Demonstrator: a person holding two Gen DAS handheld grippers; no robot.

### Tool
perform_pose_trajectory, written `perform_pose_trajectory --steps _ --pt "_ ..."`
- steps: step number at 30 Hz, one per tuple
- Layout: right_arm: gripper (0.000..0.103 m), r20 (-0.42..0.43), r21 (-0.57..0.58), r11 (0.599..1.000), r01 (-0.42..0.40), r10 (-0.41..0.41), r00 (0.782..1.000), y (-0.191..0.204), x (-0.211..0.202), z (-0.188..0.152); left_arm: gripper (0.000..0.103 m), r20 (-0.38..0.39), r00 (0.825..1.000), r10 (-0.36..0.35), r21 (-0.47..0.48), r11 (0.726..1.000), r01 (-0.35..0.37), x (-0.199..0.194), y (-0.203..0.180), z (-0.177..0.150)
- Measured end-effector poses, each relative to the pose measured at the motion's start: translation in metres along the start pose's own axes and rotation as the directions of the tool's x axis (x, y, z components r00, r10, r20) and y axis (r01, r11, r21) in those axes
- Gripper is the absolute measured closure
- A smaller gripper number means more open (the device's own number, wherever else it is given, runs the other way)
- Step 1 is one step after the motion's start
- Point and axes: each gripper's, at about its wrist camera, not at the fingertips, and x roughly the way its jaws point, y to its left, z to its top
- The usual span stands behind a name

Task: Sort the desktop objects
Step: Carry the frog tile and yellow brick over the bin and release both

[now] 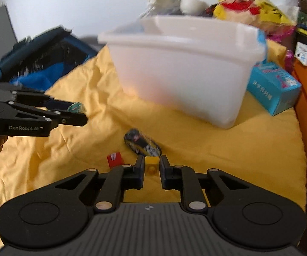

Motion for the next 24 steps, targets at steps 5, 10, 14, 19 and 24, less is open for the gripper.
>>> perform_pose_trajectory --steps 5,10,14,19,24 --pt "0.086 0.075 0.048 0.999 0.001 -0.004 0.997 -0.008 -0.024 0.025 0.068 0.049 0.998 0.024 -0.012 1.0 -0.024 -0.019 0.006 0.031" --pt "0.086 0.167 0.08 0.997 0.014 -0.028 0.986 -0.021 -0.05 0.068 0.068 0.066 0.998 0.021 -0.03 0.999 -0.019 -0.029 0.015 0.079" --pt "0.086 0.217 0.096 0.994 0.059 -0.078 0.973 -0.033 -0.06 0.105 0.068 0.115 0.992 0.044 -0.008 0.999 -0.043 -0.034 0.019 0.122" --pt "0.086 0.244 0.092 0.992 0.089 -0.109 0.964 -0.046 -0.066 0.142 0.068 0.145 0.989 0.041 -0.041 0.999 -0.035 -0.033 0.024 0.166" --pt "0.086 0.236 0.072 0.992 0.103 -0.118 0.964 -0.051 -0.055 0.165 0.068 0.133 0.99 0.054 -0.014 0.999 -0.053 -0.018 0.02 0.188"
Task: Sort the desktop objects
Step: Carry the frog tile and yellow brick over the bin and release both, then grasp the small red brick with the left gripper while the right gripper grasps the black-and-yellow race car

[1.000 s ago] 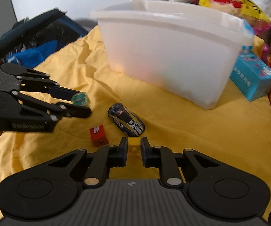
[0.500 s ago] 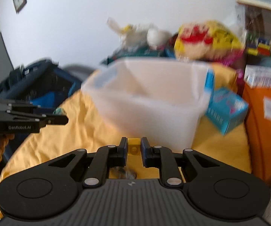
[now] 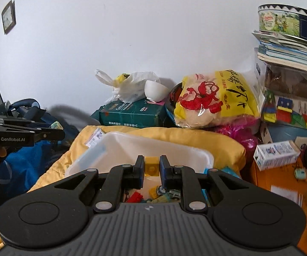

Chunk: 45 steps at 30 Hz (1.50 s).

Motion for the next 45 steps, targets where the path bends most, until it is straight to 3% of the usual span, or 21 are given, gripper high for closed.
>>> perform_pose_trajectory --steps 3,5,6,7,13,17,21,25,28,30,31,32,33,37,41,45 --pt "0.086 -0.039 -0.003 1.0 0.0 0.0 0.999 -0.002 0.017 0.003 0.066 -0.03 0.999 0.017 0.002 1.0 -0.017 0.016 0.0 0.005" --pt "0.081 -0.066 -0.004 1.0 0.009 -0.009 0.998 -0.003 0.029 0.004 0.037 -0.068 0.996 0.059 0.007 0.998 -0.059 0.03 -0.002 0.002" --pt "0.067 -0.082 -0.024 0.999 0.025 -0.027 0.996 -0.002 0.037 0.004 0.032 -0.078 0.992 0.099 0.006 0.995 -0.099 0.036 -0.002 -0.001" --pt "0.06 -0.093 -0.032 0.999 0.041 -0.043 0.995 -0.001 0.042 0.003 0.03 -0.086 0.988 0.128 0.005 0.992 -0.129 0.041 -0.003 -0.005" --pt "0.058 -0.099 0.03 0.999 0.029 -0.026 0.995 -0.009 0.042 -0.015 0.03 -0.077 0.995 0.066 0.02 0.998 -0.064 0.03 -0.005 -0.035" --pt "0.056 -0.069 0.022 1.0 0.01 -0.008 0.998 -0.007 0.016 -0.041 0.03 -0.073 0.997 0.005 0.05 0.999 -0.001 0.007 -0.018 -0.078" --pt "0.054 -0.078 0.048 0.999 -0.004 0.008 0.997 -0.005 -0.005 -0.076 0.03 -0.151 0.987 -0.058 0.053 0.996 0.067 -0.001 -0.04 -0.143" --pt "0.054 -0.146 0.059 0.998 0.0 0.008 0.989 -0.001 -0.008 -0.11 0.03 -0.257 0.961 -0.099 0.068 0.99 0.12 0.011 -0.064 -0.195" --pt "0.054 -0.193 0.066 0.998 0.005 0.008 0.981 0.001 -0.004 -0.128 0.033 -0.29 0.952 -0.098 0.108 0.985 0.134 0.025 -0.08 -0.216" --pt "0.054 -0.211 0.059 0.998 0.001 0.012 0.977 0.005 -0.003 -0.134 0.042 -0.286 0.952 -0.107 0.121 0.982 0.147 0.033 -0.086 -0.221" --pt "0.054 -0.213 0.053 0.999 -0.002 0.013 0.977 0.007 -0.003 -0.136 0.058 -0.291 0.95 -0.113 0.122 0.98 0.154 0.037 -0.086 -0.221" --pt "0.054 -0.216 0.044 0.999 -0.006 0.016 0.976 0.009 -0.003 -0.137 0.081 -0.301 0.946 -0.12 0.121 0.979 0.163 0.041 -0.086 -0.221" --pt "0.054 -0.22 0.035 0.999 -0.008 0.016 0.975 0.012 -0.001 -0.137 0.081 -0.311 0.942 -0.128 0.113 0.979 0.171 0.044 -0.084 -0.22" --pt "0.053 -0.235 0.007 1.0 -0.03 0.03 0.972 0.023 0.006 -0.143 0.081 -0.255 0.96 -0.114 0.087 0.986 0.14 0.035 -0.067 -0.21" --pt "0.038 -0.274 -0.064 0.994 -0.09 0.07 0.959 0.043 0.032 -0.156 0.081 -0.225 0.972 -0.064 0.067 0.994 0.081 0.021 -0.041 -0.199" --pt "0.038 -0.318 -0.245 0.957 -0.154 0.071 0.945 0.07 0.07 -0.176 0.081 -0.225 0.974 -0.019 0.039 0.999 0.029 0.007 -0.018 -0.191"
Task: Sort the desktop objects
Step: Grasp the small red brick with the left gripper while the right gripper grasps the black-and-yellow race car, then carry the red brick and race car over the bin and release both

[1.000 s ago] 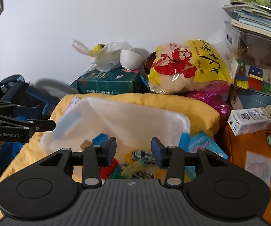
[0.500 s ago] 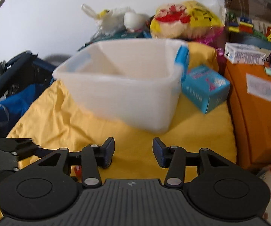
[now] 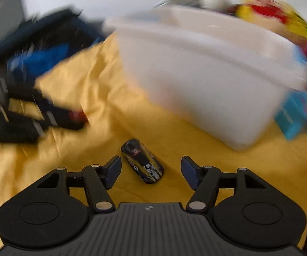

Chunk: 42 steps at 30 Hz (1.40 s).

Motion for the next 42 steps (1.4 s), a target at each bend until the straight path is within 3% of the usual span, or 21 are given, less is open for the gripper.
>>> perform_pose_trajectory --steps 2,4,5,8,12,20,25,35,42 --pt "0.038 -0.008 -0.066 0.998 0.004 -0.005 1.0 0.008 0.015 0.002 0.081 0.003 1.0 0.008 -0.01 1.0 -0.008 -0.006 0.007 0.0" --pt "0.044 -0.016 -0.095 0.995 -0.015 0.013 1.0 0.012 0.024 0.004 0.081 0.004 1.0 0.013 -0.012 1.0 -0.013 -0.01 0.01 0.001" --pt "0.058 -0.027 -0.101 0.994 -0.036 0.033 0.999 0.013 0.027 0.004 0.081 0.005 1.0 0.016 -0.013 1.0 -0.016 -0.011 0.011 0.0" --pt "0.069 -0.013 -0.07 0.996 -0.048 0.047 0.999 0.012 0.019 0.005 0.081 0.016 1.0 0.005 -0.034 0.999 -0.005 -0.015 0.013 0.003" --pt "0.07 0.048 0.061 0.995 -0.082 0.079 0.996 -0.003 -0.009 0.004 0.081 0.044 0.999 -0.012 -0.041 0.999 0.014 -0.023 0.013 0.01" --pt "0.07 0.079 0.136 0.99 -0.033 0.022 0.997 -0.022 -0.042 -0.012 0.081 0.058 0.998 -0.018 -0.064 0.998 0.022 -0.02 0.013 0.018" --pt "0.07 0.171 0.237 0.97 -0.055 0.014 0.985 -0.035 -0.08 -0.006 0.081 0.091 0.996 -0.011 -0.063 0.998 0.017 -0.03 0.013 0.039" --pt "0.07 0.308 0.369 0.928 -0.061 -0.06 0.949 -0.096 -0.145 0.079 0.08 0.212 0.977 0.012 -0.063 0.998 0.002 -0.059 0.022 0.143" --pt "0.07 0.269 0.373 0.927 -0.031 -0.076 0.96 -0.127 -0.136 0.146 0.08 0.21 0.977 0.024 -0.06 0.998 -0.011 -0.053 0.024 0.205"
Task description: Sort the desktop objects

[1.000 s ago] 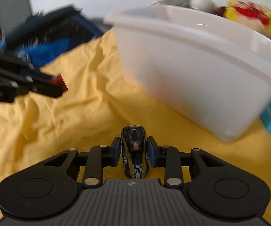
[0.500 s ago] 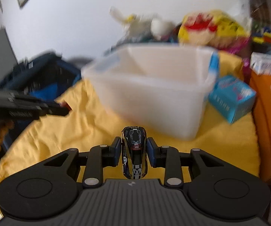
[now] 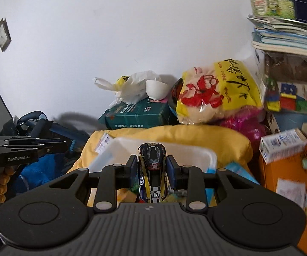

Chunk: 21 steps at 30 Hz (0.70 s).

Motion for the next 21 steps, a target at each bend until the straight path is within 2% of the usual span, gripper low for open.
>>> perform_pose_trajectory --steps 4,6,7,8,9,12,15,17,21 --pt "0.07 -0.043 -0.006 1.0 0.016 -0.016 0.999 -0.001 0.026 0.013 0.078 -0.031 1.0 0.004 -0.012 1.0 -0.004 0.021 -0.002 0.012" --pt "0.067 -0.075 -0.01 0.999 0.04 -0.041 0.996 -0.003 0.042 0.011 0.057 -0.045 0.999 0.02 0.002 1.0 -0.02 0.034 -0.007 0.013" --pt "0.06 -0.084 -0.03 0.997 0.068 -0.07 0.994 -0.001 0.049 0.009 0.029 -0.049 0.998 0.038 0.017 0.999 -0.037 0.038 -0.009 0.012" --pt "0.035 -0.098 -0.051 0.994 0.092 -0.097 0.99 0.0 0.054 0.007 0.018 -0.059 0.996 0.069 0.035 0.997 -0.067 0.043 -0.011 0.01" --pt "0.021 -0.105 -0.061 0.992 0.109 -0.115 0.988 0.001 0.058 0.005 0.018 -0.063 0.994 0.094 0.048 0.995 -0.091 0.047 -0.012 0.007" --pt "0.018 -0.099 -0.062 0.994 0.085 -0.091 0.991 0.0 0.057 -0.001 0.018 -0.077 0.993 0.088 0.044 0.995 -0.085 0.052 -0.007 0.001" --pt "0.003 -0.106 -0.068 0.994 0.089 -0.096 0.99 -0.002 0.054 -0.005 0.018 -0.113 0.984 0.135 0.031 0.991 -0.132 0.061 -0.002 0.0" --pt "0.002 -0.126 -0.073 0.993 0.09 -0.099 0.987 -0.004 0.056 -0.006 0.018 -0.141 0.978 0.152 0.02 0.988 -0.151 0.068 -0.001 0.002" --pt "0.0 -0.158 -0.061 0.994 0.093 -0.102 0.982 -0.006 0.059 -0.007 0.015 -0.18 0.974 0.136 0.016 0.991 -0.135 0.08 -0.004 0.005"
